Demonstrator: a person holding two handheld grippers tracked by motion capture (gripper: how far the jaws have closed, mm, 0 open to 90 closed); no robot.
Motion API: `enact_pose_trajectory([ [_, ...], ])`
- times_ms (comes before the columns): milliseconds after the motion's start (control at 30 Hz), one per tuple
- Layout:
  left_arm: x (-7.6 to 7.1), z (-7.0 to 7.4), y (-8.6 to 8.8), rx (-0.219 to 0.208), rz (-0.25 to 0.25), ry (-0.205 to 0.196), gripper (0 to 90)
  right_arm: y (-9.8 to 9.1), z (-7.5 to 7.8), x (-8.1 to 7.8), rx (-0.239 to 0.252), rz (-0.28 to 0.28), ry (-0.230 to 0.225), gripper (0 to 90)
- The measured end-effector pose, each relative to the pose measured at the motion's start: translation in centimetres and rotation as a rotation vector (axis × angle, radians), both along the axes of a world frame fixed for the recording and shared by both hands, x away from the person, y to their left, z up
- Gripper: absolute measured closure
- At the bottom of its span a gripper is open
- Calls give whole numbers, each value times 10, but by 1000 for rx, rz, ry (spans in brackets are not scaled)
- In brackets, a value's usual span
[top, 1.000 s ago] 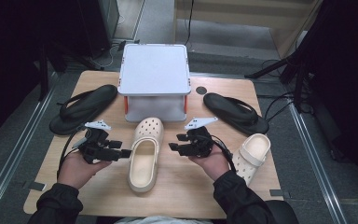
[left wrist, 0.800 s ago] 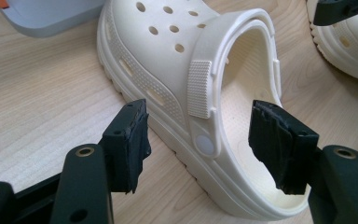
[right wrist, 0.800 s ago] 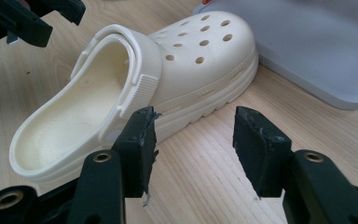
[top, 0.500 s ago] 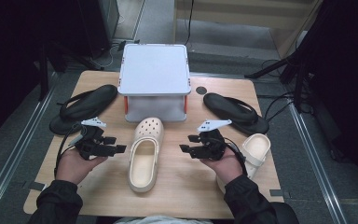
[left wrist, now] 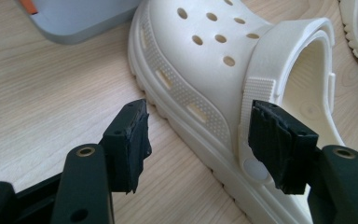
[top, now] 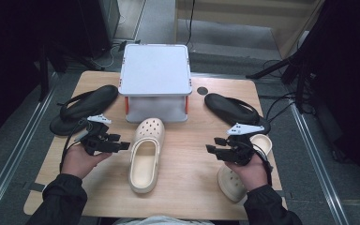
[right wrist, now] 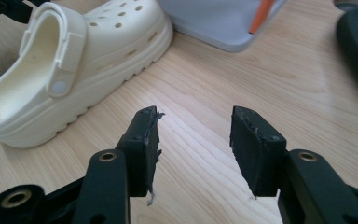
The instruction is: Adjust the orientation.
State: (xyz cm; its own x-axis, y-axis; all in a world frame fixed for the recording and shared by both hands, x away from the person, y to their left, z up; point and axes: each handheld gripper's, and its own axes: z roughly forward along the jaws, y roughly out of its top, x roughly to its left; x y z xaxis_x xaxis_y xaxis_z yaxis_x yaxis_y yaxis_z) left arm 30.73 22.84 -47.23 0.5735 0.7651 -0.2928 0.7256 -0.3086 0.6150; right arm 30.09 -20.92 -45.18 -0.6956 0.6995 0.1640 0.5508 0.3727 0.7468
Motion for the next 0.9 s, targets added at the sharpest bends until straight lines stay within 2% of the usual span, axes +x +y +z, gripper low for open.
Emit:
enact_pose_trajectory([
  [100, 3, -1, -3, -7, 0, 6, 387, -17, -2, -4, -16, -41, 6, 520],
  [367, 8, 0, -8, 1, -17, -1, 394, -39, -6, -13, -23, -95, 10, 531],
  [567, 11, 1, -11, 6, -25, 2, 398, -63, -4, -22, -29, -155, 11, 545],
  [667, 12, 1, -11, 6, -23, 1, 399, -70, -3, -25, 0, -159, 15, 562],
  [733, 12, 1, -11, 6, -24, 2, 398, -75, 0, -27, 18, -157, 5, 562],
  [767, 12, 1, -11, 6, -23, 2, 399, -77, 2, -29, 24, -162, -15, 544],
  [900, 13, 0, -11, 7, -25, 4, 398, -82, 7, -31, 12, -183, -47, 551],
])
